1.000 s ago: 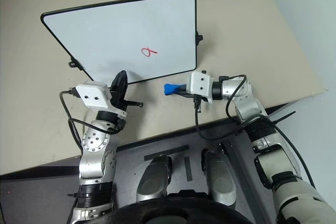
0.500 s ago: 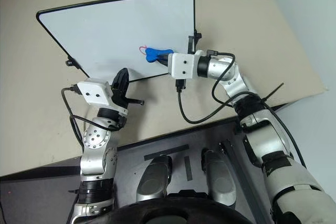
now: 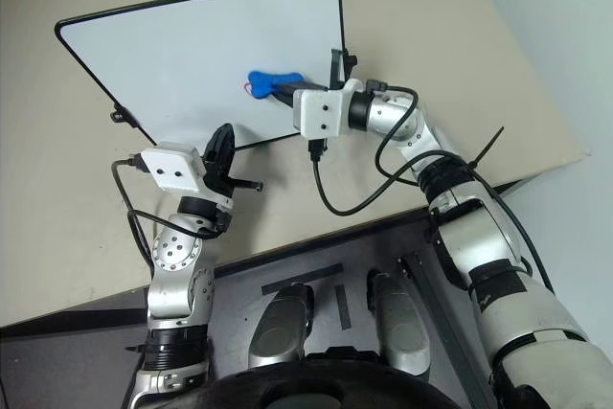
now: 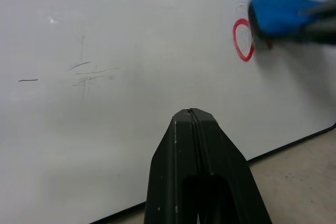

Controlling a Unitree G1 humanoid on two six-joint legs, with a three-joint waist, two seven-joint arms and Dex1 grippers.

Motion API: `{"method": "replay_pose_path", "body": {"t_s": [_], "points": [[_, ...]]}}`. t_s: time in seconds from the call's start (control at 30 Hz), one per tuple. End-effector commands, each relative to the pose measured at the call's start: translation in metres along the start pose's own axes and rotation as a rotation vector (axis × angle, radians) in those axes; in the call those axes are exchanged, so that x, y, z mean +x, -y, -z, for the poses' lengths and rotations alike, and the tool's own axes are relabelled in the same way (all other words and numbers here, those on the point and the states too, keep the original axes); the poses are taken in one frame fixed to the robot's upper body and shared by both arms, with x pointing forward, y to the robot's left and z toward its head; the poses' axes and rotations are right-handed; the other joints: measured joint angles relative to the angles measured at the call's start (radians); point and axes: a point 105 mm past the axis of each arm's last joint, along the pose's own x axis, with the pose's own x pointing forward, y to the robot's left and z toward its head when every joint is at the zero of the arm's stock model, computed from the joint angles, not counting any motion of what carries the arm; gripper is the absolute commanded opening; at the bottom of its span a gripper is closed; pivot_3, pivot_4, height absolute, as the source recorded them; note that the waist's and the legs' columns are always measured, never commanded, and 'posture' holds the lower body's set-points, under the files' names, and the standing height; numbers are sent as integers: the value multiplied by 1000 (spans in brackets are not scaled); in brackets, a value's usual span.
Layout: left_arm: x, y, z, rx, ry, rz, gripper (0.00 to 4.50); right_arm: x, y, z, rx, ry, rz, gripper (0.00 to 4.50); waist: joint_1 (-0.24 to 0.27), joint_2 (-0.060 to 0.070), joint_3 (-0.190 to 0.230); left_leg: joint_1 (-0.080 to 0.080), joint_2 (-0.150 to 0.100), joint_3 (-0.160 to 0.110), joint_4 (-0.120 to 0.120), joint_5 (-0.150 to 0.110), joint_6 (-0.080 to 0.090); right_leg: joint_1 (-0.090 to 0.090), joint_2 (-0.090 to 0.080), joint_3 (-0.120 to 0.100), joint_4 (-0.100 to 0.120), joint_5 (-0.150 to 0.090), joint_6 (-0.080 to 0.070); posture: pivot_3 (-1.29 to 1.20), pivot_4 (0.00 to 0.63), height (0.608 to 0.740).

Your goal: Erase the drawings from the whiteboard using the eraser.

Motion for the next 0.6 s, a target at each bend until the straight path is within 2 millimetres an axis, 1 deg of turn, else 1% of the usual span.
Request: {"method": "replay_pose_path", "body": {"t_s": [0.03,0.07,0.17,0.2,0.37,0.43,0.5,0.6], "points": [[4,2,-10,14,48,8,0,6,12,-16,-14,70,57,24,0,0,0,0,0,0,0,0,0,0,0,0,0,0,0,0,150,740],[4,2,-10,14,48,9,0,7,8,-15,-9,68,45,24,0,0,0,0,0,0,0,0,0,-1,0,0,0,0,0,0,150,740],[5,2,-10,13,49,11,0,8,-19,-5,35,27,-38,24,0,0,0,-1,0,0,0,-1,-1,-2,0,0,-1,0,1,0,150,740],[6,3,-10,13,50,11,0,8,-25,-2,43,14,-57,24,0,0,0,-1,0,0,0,-2,-1,-2,0,0,-1,-1,1,0,150,740],[6,2,-10,15,51,12,0,7,-47,13,82,-56,-109,24,0,0,0,-1,0,0,0,-3,-1,-2,0,0,-1,-1,1,0,150,740],[6,2,-10,16,52,12,0,7,-48,16,85,-67,-110,24,0,0,0,-1,0,0,0,-3,-1,-2,0,0,0,0,0,0,150,740],[6,1,-11,18,52,12,0,8,-43,16,77,-69,-91,24,0,0,0,-1,0,0,0,-3,-1,-3,0,0,0,0,0,0,150,740],[6,1,-11,21,52,13,0,9,-28,12,53,-48,-28,24,0,0,0,-1,0,0,0,-3,-1,-3,0,0,0,0,-1,0,150,740]]}}
